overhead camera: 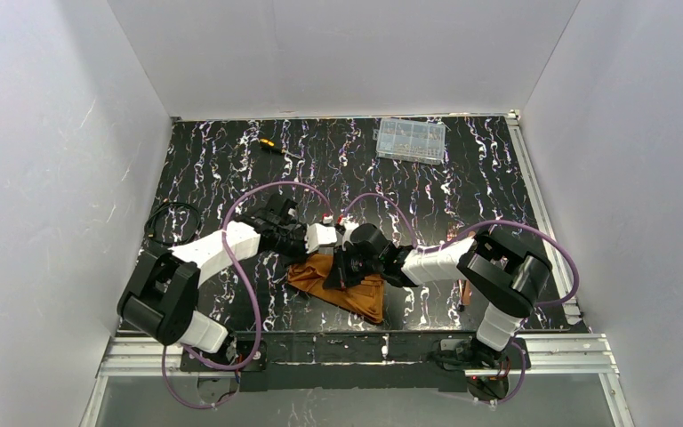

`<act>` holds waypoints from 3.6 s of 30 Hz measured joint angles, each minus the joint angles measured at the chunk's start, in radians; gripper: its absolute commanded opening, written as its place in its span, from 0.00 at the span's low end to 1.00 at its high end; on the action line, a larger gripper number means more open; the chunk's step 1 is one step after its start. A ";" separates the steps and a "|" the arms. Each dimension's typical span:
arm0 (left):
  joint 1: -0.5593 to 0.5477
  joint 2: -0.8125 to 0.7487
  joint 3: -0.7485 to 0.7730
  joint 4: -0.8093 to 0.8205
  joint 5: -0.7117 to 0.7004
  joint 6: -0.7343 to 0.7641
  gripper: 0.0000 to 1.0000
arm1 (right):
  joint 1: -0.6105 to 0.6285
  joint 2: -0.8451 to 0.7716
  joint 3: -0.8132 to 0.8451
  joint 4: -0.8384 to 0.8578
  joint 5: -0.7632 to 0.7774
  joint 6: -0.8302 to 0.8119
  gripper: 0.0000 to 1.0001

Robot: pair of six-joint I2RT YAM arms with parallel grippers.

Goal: Fold the napkin into a case and place the utensils inside
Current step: Grasp the top corner of the smaller rectangle folded napkin from the folded napkin.

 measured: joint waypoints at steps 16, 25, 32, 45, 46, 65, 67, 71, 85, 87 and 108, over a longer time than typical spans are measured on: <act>0.000 -0.001 0.049 -0.050 0.019 -0.039 0.00 | -0.006 0.008 0.001 0.002 -0.010 0.011 0.01; 0.000 -0.049 0.056 -0.069 0.066 -0.050 0.00 | -0.016 0.032 0.010 0.000 -0.032 0.029 0.01; 0.000 -0.054 0.031 -0.068 0.068 -0.039 0.00 | -0.065 0.032 0.056 -0.086 -0.087 0.037 0.01; 0.000 -0.069 0.000 -0.056 0.069 -0.032 0.00 | -0.108 0.033 0.135 -0.201 -0.190 0.037 0.01; 0.000 -0.070 0.000 -0.056 0.069 -0.031 0.00 | -0.110 0.033 0.140 -0.220 -0.195 0.035 0.01; 0.000 -0.078 -0.014 -0.056 0.084 -0.032 0.00 | -0.107 0.125 0.179 -0.149 -0.209 0.087 0.09; 0.000 -0.079 -0.015 -0.057 0.086 -0.032 0.00 | -0.102 0.132 0.179 -0.143 -0.209 0.089 0.14; 0.000 -0.079 -0.015 -0.057 0.091 -0.032 0.00 | -0.096 0.132 0.179 -0.131 -0.209 0.095 0.22; 0.000 -0.083 -0.015 -0.057 0.093 -0.031 0.00 | -0.095 0.127 0.180 -0.151 -0.162 0.101 0.01; 0.000 -0.085 -0.015 -0.057 0.093 -0.031 0.00 | -0.094 0.105 0.183 -0.206 -0.130 0.084 0.01; 0.000 -0.098 -0.012 -0.080 0.120 -0.056 0.00 | -0.090 0.113 0.241 -0.345 -0.056 0.028 0.01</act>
